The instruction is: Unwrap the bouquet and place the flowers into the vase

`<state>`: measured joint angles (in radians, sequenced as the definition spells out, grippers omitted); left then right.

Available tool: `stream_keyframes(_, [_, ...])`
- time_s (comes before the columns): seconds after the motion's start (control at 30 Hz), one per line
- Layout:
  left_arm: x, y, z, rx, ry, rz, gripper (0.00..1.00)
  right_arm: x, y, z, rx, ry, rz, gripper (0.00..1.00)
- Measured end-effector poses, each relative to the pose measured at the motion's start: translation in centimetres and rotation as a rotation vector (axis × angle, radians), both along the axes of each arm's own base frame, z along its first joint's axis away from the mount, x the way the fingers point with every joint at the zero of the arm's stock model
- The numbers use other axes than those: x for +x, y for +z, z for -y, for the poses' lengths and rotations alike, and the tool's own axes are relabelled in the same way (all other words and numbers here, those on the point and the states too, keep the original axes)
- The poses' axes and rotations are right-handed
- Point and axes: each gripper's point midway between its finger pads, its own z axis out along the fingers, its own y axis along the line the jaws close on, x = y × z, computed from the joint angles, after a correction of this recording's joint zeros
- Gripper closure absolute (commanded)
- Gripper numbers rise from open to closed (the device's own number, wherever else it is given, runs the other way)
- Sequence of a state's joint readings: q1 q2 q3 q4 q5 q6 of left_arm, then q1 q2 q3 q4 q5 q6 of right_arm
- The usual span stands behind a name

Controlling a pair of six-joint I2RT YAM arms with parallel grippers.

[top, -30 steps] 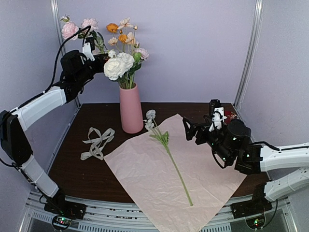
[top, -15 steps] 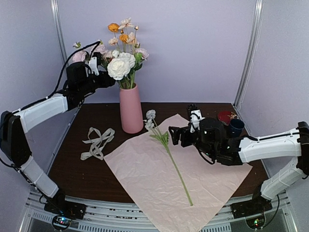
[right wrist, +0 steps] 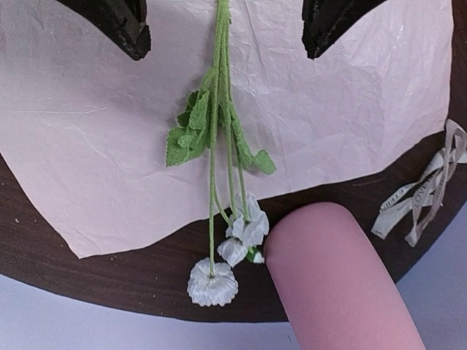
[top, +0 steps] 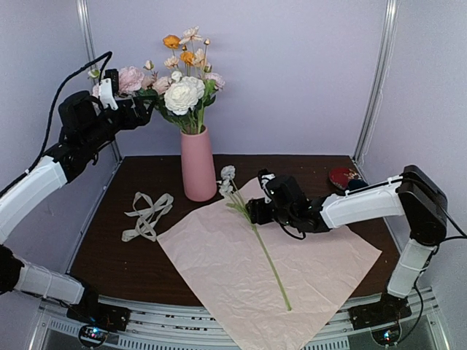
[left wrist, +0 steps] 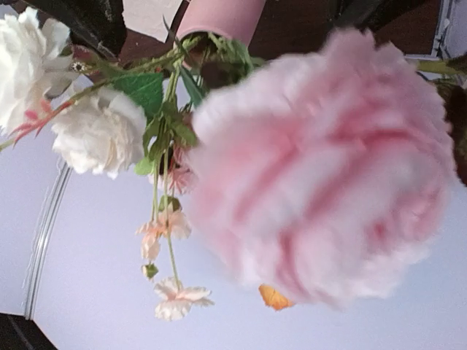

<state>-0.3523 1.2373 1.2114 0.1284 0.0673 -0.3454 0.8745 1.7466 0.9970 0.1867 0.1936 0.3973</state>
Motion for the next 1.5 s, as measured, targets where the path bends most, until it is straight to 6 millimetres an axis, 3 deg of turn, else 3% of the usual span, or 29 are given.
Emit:
stream_keyframes(0.13, [-1.5, -2.9, -1.1, 0.024, 0.03, -0.075, 0.02, 1.3, -2.5, -0.3, -0.04, 0.005, -0.065, 0.4])
stream_keyframes(0.3, [-4.4, -6.0, -2.8, 0.044, 0.066, -0.139, 0.02, 2.5, -3.6, -1.7, -0.06, 0.031, -0.113, 0.42])
stream_keyframes(0.53, [-8.4, -6.4, -5.1, 0.032, 0.111, -0.122, 0.02, 2.8, -6.4, -2.7, -0.11, 0.048, -0.183, 0.5])
stream_keyframes(0.77, [-9.5, -8.6, -5.8, 0.033, 0.127, -0.155, 0.02, 2.6, -9.6, -2.4, -0.177, 0.041, -0.254, 0.63])
stream_keyframes(0.93, [-9.7, -10.4, -6.1, 0.046, 0.136, -0.197, 0.02, 2.7, -9.6, -2.4, -0.175, 0.026, -0.268, 0.82])
stream_keyframes(1.07, [-9.8, -10.8, -6.2, 0.046, 0.14, -0.205, 0.02, 2.6, -9.5, -2.3, -0.164, 0.012, -0.274, 0.92])
stream_keyframes(1.17, [-9.9, -10.6, -6.2, 0.043, 0.141, -0.2, 0.02, 2.4, -8.7, -1.9, -0.14, -0.005, -0.272, 0.98])
stream_keyframes(1.27, [-10.0, -10.5, -6.3, 0.039, 0.142, -0.198, 0.02, 2.5, -5.9, -1.7, -0.088, -0.026, -0.242, 1.0])
stream_keyframes(1.5, [-10.0, -10.5, -6.3, 0.032, 0.142, -0.198, 0.02, 3.7, 6.7, -0.7, 0.148, -0.097, -0.068, 1.0])
